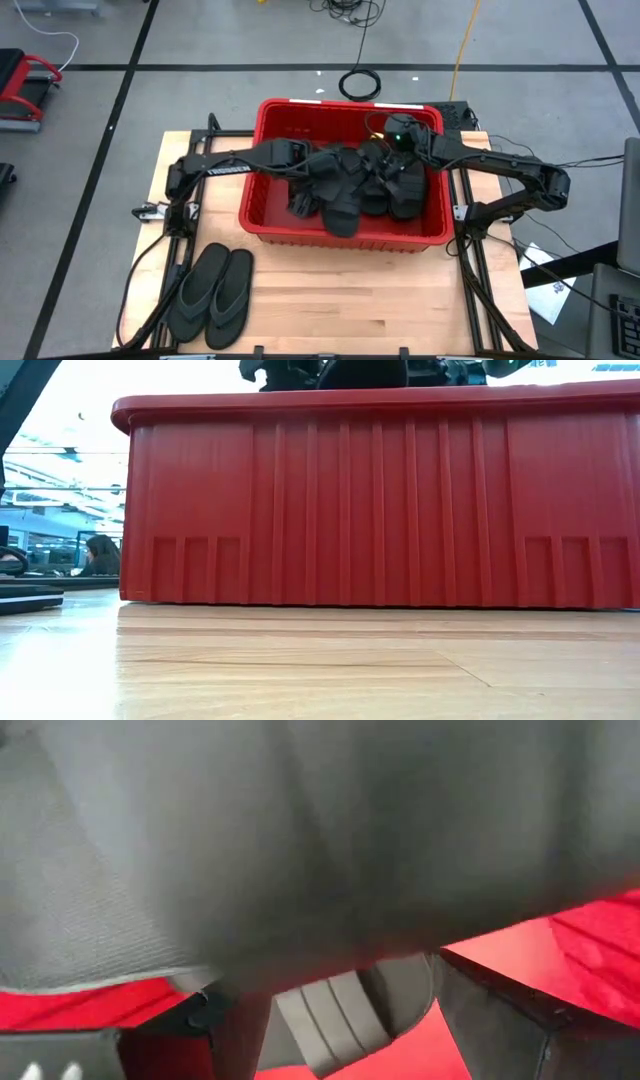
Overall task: Pick and place slides into bin
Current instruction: Put the black slipper into the red organizer bin
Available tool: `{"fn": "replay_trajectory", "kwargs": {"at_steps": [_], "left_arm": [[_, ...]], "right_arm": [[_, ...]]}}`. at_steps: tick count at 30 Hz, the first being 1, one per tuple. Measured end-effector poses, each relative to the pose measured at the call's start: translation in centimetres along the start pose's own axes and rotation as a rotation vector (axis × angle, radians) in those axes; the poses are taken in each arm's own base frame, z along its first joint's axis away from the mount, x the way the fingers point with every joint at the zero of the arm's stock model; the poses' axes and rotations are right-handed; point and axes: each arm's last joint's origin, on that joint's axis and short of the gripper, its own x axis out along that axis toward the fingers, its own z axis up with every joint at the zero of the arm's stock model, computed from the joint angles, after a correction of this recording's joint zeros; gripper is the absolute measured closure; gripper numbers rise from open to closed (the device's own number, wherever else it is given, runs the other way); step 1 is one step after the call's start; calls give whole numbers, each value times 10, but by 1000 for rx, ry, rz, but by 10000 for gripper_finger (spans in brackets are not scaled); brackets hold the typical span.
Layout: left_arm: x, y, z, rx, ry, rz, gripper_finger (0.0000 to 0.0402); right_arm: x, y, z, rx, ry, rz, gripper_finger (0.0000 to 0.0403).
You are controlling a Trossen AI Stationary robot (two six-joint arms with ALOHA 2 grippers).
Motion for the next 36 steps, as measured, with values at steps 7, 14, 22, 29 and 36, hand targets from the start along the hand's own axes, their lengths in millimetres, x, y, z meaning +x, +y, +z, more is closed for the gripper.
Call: {"fn": "replay_trajectory", "kwargs": {"at_steps": [7,14,22,29,36], "left_arm": [[11,-14,8,309,-12,-25,135],[12,-10,5,324,9,-2,135],[14,3,-5,217,8,-14,135],[15,13,-13,111,-22,-53,135],[15,20,-15,57,-59,-64,135]], "right_arm": [[0,2,6,134,-31,47,398],[1,3,8,152,-46,15,398],[9,8,8,135,-45,-18,398],[15,13,8,91,-44,-14,398],[17,16,9,69,-44,6,398]]}}
